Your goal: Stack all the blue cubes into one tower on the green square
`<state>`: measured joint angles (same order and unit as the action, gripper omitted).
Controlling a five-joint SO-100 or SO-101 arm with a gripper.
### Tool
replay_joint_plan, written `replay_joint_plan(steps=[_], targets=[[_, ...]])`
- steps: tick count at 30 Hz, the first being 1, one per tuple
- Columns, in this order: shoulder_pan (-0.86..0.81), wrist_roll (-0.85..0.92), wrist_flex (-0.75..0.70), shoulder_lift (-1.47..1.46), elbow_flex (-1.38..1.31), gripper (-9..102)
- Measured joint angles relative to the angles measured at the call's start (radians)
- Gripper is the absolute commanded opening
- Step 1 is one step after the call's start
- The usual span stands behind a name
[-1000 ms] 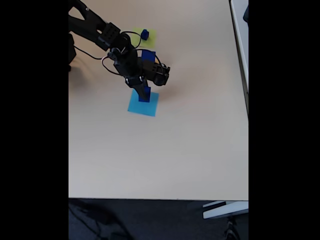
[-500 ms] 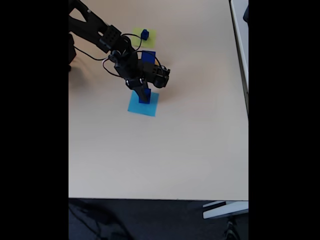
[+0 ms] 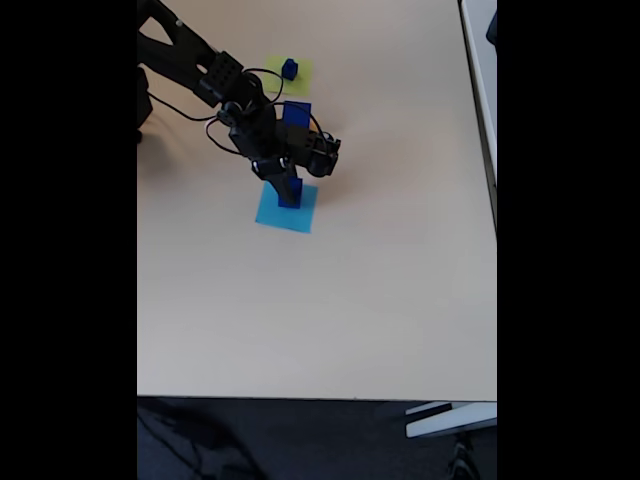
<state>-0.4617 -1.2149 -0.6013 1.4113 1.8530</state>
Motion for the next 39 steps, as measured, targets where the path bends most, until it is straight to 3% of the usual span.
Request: replay_joint_plan(steps=[22, 39], targets=[[0.000, 0.000, 0.025, -0.002, 0.023, 24], [0.005, -0.006, 0.029, 0.000, 0.032, 26]])
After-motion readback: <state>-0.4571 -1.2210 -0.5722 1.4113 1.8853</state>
